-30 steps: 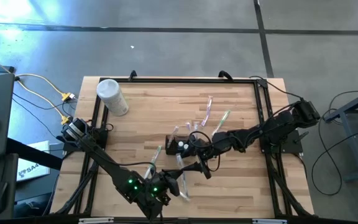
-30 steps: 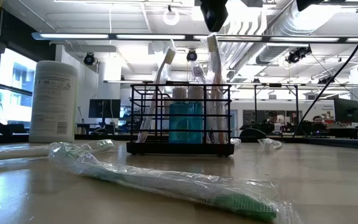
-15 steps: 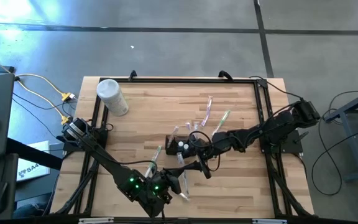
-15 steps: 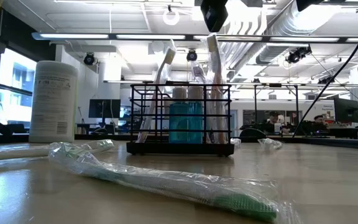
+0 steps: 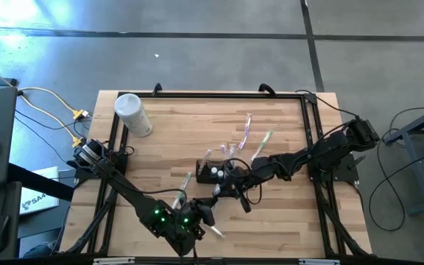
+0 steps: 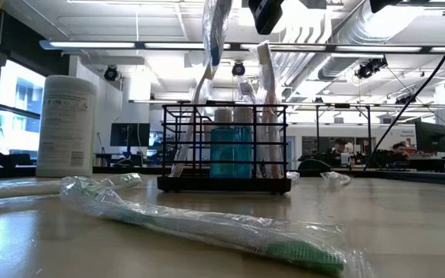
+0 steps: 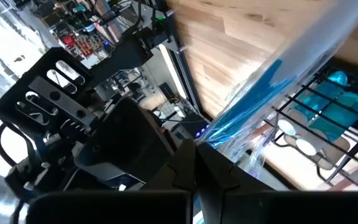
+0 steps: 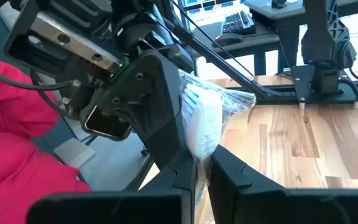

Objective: Pick & Place toothbrushing station
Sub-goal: Put the blue toothbrush into the black mesh

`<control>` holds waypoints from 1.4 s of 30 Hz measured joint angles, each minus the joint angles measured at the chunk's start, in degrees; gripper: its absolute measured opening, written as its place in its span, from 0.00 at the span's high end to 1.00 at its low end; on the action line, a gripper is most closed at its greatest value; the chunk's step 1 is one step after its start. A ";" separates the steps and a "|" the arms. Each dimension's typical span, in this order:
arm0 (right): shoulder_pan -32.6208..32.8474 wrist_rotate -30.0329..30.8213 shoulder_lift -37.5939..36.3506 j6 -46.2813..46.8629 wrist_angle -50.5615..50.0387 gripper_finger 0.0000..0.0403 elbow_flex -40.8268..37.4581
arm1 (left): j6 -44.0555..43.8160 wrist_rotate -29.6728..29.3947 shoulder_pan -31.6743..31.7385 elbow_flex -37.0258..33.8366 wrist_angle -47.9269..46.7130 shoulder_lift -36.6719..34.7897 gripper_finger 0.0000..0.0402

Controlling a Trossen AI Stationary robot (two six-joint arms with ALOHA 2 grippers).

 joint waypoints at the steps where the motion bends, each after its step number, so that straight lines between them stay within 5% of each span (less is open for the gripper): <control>1: 0.02 -0.01 0.00 -0.29 -0.09 0.97 0.00 | -0.70 0.43 0.00 0.00 -0.28 0.00 1.00; 6: 0.00 0.48 0.00 -0.54 -0.50 0.97 0.00 | -4.65 1.02 0.00 0.00 -2.20 0.00 0.95; 13: -0.04 2.40 0.00 -1.96 -1.93 0.97 0.00 | -9.37 0.68 -0.09 0.00 -3.11 0.00 0.74; 18: -0.07 5.87 -0.37 -2.48 -4.95 0.97 0.00 | -27.93 -0.66 -0.10 0.00 -10.32 -0.17 0.63; 25: 0.14 7.67 -0.51 -3.80 -5.93 0.97 -0.02 | -45.78 -0.92 -0.40 0.00 -17.08 -5.29 0.60; 35: 5.46 16.03 -4.11 -16.28 -5.24 0.98 0.00 | -81.50 16.95 2.50 0.02 -18.08 -18.24 0.60; 42: 10.08 24.28 -4.30 -25.31 -3.71 0.98 0.00 | -88.32 29.06 9.72 -1.26 -16.40 -17.96 0.60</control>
